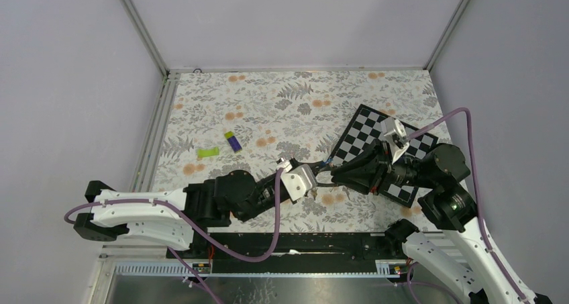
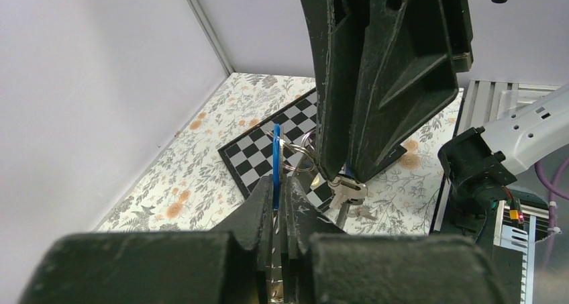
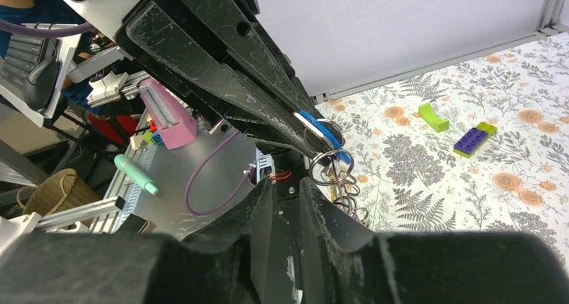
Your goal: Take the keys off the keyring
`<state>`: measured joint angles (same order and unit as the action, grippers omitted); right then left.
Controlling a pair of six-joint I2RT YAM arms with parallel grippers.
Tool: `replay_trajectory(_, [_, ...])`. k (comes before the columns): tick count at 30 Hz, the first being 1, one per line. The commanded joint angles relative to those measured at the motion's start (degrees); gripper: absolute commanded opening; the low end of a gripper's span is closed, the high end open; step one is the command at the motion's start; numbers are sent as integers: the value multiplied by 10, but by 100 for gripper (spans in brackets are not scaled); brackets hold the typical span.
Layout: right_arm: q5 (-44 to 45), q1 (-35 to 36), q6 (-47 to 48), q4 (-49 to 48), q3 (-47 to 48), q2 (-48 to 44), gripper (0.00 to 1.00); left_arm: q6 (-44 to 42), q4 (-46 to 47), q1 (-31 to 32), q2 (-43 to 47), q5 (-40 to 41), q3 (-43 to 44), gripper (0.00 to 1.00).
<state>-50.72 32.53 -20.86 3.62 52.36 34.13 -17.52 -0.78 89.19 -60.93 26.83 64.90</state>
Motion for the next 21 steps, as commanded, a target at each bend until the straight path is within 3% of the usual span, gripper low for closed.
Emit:
replay_trajectory(1, [-16, 2, 3, -42, 5, 4, 33, 4, 43, 0, 0, 9, 34, 0])
replay_trajectory(5, [-10, 1, 51, 8, 25, -2, 37, 4, 41, 0, -1, 5, 36, 0])
replay_trajectory(13, [-23, 2, 10, -59, 6, -2, 24, 8, 41, 0, -3, 1, 35, 0])
replay_trajectory(21, [-24, 1, -3, -73, -2, -2, 20, 9, 42, 0, -4, -1, 35, 0])
